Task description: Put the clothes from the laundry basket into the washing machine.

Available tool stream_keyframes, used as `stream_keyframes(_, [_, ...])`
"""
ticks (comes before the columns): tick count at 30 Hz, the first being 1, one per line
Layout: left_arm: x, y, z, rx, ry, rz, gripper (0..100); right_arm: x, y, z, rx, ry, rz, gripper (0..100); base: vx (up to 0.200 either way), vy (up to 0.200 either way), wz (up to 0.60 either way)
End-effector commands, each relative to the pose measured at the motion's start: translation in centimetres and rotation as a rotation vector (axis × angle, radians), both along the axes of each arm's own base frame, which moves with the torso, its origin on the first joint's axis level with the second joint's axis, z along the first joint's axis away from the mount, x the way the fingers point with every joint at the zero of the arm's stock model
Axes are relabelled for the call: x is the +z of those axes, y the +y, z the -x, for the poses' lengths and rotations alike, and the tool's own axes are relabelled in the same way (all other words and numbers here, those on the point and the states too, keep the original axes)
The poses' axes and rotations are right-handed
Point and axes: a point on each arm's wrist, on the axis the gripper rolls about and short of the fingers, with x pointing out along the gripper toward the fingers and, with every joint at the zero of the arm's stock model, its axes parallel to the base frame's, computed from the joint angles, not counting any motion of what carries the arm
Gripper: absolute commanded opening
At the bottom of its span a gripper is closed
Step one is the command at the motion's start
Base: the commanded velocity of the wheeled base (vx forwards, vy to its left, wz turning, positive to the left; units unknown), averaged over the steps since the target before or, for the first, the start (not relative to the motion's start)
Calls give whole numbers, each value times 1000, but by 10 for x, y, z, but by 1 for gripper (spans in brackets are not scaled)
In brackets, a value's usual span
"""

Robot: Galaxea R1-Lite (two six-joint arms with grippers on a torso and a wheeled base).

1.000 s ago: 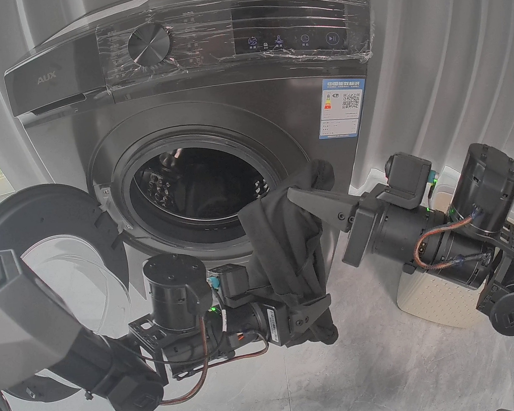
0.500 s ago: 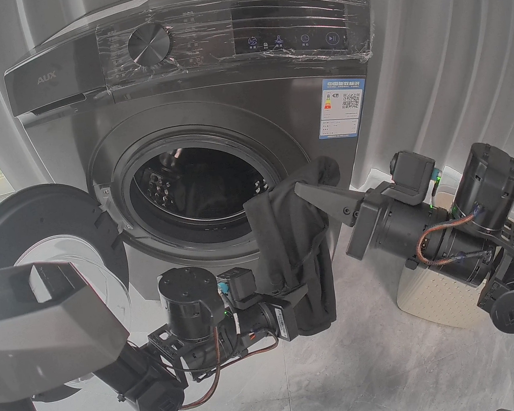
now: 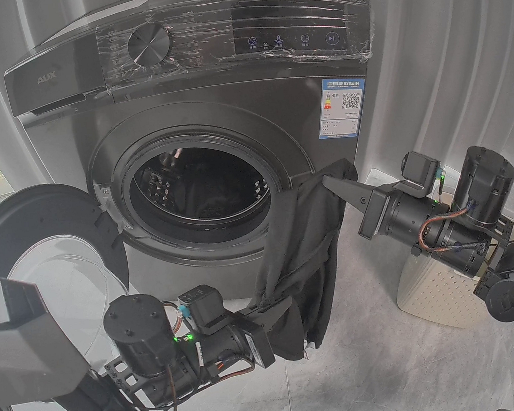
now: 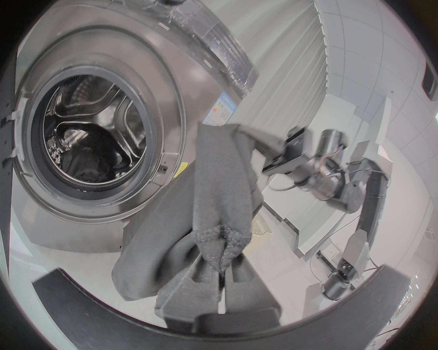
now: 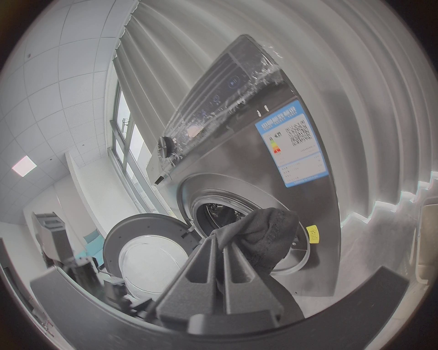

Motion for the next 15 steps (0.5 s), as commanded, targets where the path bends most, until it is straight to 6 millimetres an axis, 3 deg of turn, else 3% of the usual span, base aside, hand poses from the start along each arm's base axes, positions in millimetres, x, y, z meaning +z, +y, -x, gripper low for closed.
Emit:
stream_keyframes(1, [21,9,25,-42,-47,43,0,-27,-3,-10,-29,62,44,0,0,0,0])
stream_keyframes(6, [44,11,36,-75,-105,106,0,-47,0,-11,-23,53,40,0,0,0,0])
stream_keyframes(15, [53,15,41,-76,-129,131,0,-66,-3,-2,-7,83,61,0,0,0,0])
